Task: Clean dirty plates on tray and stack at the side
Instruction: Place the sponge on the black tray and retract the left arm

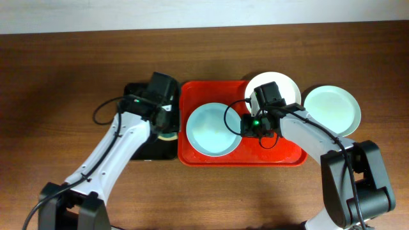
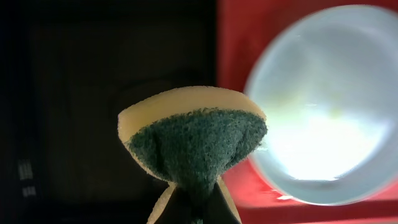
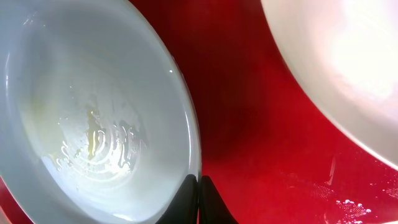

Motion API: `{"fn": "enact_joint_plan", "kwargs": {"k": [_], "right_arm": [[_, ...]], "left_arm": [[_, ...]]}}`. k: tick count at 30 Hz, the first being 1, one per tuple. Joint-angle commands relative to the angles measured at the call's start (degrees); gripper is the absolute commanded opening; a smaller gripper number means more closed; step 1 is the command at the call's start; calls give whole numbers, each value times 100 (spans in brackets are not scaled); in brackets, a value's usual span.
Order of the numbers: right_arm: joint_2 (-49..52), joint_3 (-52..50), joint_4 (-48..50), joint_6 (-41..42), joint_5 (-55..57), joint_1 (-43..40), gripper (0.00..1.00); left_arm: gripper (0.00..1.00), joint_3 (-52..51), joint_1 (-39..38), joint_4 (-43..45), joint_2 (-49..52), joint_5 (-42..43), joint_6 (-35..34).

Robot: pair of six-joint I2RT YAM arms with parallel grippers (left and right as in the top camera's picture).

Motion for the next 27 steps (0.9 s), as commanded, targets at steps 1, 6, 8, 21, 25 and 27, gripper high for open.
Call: {"fn": "enact_joint_plan", "kwargs": {"k": [1, 6, 8, 21, 25, 27], "right_arm": [[63, -42, 13, -39, -133, 57, 4], [63, -42, 13, -39, -133, 57, 4], [63, -42, 13, -39, -133, 57, 4], [63, -42, 13, -39, -133, 57, 5], [63, -42, 13, -39, -133, 57, 5], [63, -42, 11, -39, -133, 57, 5]], "left_arm": [[0, -153, 319, -68, -24, -413, 750], [0, -568, 715, 177, -22, -404, 748], [0, -820, 791, 431, -22, -407, 761], [5, -2092, 791, 2017, -22, -413, 828], [14, -2092, 791, 2107, -24, -411, 826], [35, -2039, 791, 2059, -42, -391, 824]]}}
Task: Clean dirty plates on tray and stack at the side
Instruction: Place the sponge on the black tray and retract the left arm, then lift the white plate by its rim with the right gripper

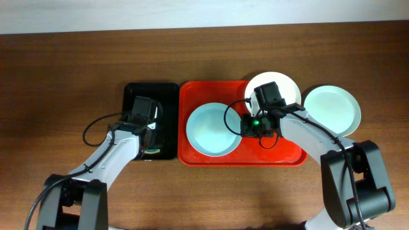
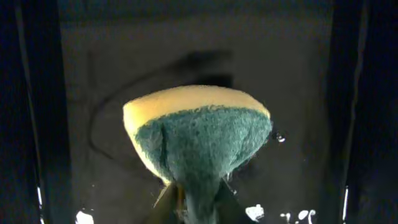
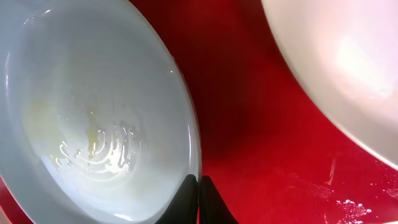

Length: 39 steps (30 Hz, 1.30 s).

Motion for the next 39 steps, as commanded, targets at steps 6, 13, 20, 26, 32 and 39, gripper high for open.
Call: {"fn": "enact_joint_plan", "kwargs": {"k": [6, 13, 20, 26, 32, 39], "right_arm": [[63, -42, 13, -37, -131, 57, 16], [63, -42, 13, -37, -131, 57, 34], [63, -42, 37, -37, -131, 57, 35], [63, -90, 11, -37, -37, 57, 35], [63, -249, 101, -35, 39, 57, 34], [63, -256, 138, -33, 409, 57, 10]], "left_arm": [[68, 723, 11, -457, -632, -4, 31], [89, 1773, 890, -1095, -1506, -195, -1012], [99, 1781, 2251, -1386, -1589, -105, -1117], [99, 1781, 2376, -1473, -1589, -105, -1117], [99, 1781, 2376, -1480, -1589, -107, -1115], [99, 1781, 2376, -1495, -1589, -107, -1115]]}}
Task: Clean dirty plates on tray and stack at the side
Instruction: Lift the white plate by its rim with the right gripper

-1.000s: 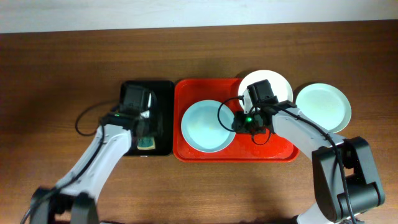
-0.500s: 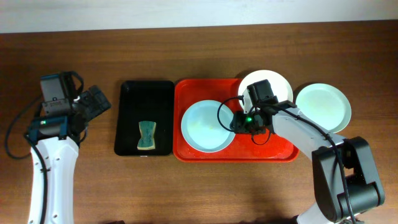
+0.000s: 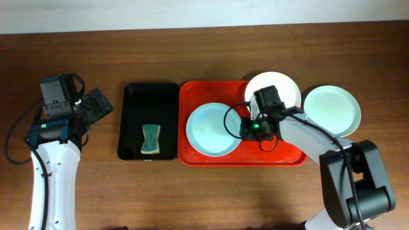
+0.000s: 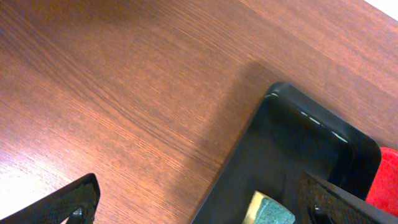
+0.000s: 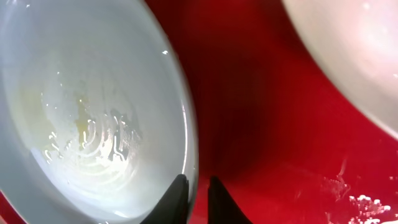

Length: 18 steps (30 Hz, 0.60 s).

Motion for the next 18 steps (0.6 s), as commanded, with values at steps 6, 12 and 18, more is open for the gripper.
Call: {"fn": "enact_joint_plan", "kwargs": {"k": [6, 12, 18], "right_arm": [[63, -33, -13, 356, 439, 35, 11], [63, -33, 70, 400, 437, 35, 11], [61, 66, 94, 837, -92, -79, 4]], "left_arm": [[99, 17, 39, -17, 4, 15, -57], [99, 17, 39, -17, 4, 15, -57], [99, 17, 39, -17, 4, 15, -57]]}}
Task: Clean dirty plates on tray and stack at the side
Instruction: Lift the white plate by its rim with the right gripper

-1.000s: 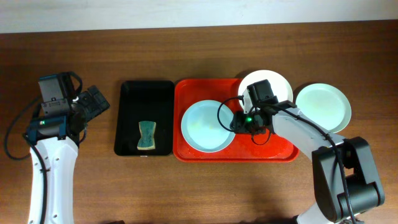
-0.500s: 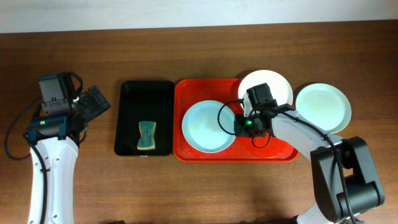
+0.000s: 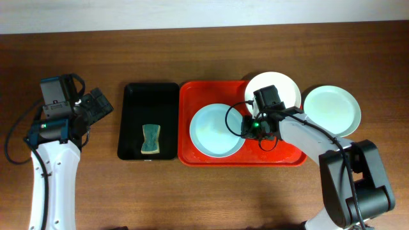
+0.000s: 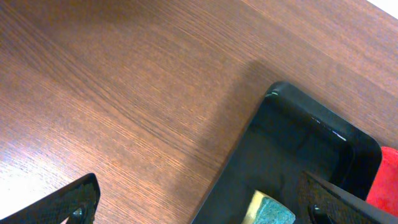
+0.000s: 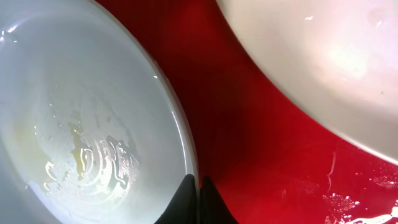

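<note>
A pale blue plate (image 3: 216, 130), wet with streaks and a yellowish smear (image 5: 81, 124), lies in the red tray (image 3: 281, 153). My right gripper (image 3: 248, 128) is shut on this plate's right rim, its tips (image 5: 198, 186) pinching the edge. A white plate (image 3: 284, 86) rests over the tray's back right corner. Another pale blue plate (image 3: 332, 110) sits on the table to the right of the tray. The green and yellow sponge (image 3: 151, 139) lies in the black tray (image 3: 150, 96). My left gripper (image 3: 96, 105) hangs wide open and empty over the table to the left of the black tray.
In the left wrist view the black tray's corner (image 4: 311, 134) and the sponge's tip (image 4: 267, 213) show between the spread fingers (image 4: 78, 198). Bare wood table (image 3: 204, 191) surrounds both trays. The table's far edge meets a white wall.
My right gripper's jaws stood slightly apart around the plate's rim and are now pinched on it. The plate sits a little further right. The left arm has not moved.
My left gripper held the sponge at the black tray's edge beside the plate, then over the black tray, while the right stayed shut on the plate's rim. Later the sponge lay in the black tray and the left gripper was open at far left. The right gripper loosened, then shut again.
</note>
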Motion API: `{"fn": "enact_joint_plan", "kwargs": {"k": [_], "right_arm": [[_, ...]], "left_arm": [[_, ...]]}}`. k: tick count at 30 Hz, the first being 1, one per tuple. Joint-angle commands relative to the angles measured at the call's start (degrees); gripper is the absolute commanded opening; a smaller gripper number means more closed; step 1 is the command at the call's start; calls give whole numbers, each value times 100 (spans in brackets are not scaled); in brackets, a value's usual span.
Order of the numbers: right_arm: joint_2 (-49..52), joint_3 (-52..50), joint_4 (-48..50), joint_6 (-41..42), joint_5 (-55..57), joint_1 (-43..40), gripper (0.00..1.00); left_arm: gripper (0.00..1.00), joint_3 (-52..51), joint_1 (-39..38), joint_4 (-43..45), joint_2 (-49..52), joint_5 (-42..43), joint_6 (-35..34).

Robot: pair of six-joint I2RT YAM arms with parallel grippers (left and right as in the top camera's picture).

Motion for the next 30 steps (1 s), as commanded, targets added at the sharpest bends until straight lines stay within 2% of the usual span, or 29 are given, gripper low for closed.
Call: {"fn": "enact_joint_plan", "kwargs": {"k": [1, 8, 13, 17, 22, 30], "right_arm": [[50, 107, 17, 348, -651, -140, 4], [22, 507, -83, 350, -2249, -562, 4], [-15, 1019, -750, 352, -2223, -605, 4], [-15, 1631, -1478, 568, -1134, -398, 4], [-15, 2361, -1633, 1115, 129, 267, 4], [-2, 2520, -459, 1290, 1672, 1314, 4]], "left_arm": [[99, 17, 39, -7, 4, 17, -57], [99, 17, 39, -7, 4, 17, -57], [99, 17, 39, -7, 4, 17, -57], [99, 17, 39, -7, 4, 17, -57], [99, 17, 39, -7, 4, 17, -57], [99, 17, 39, -7, 4, 17, -57]]}}
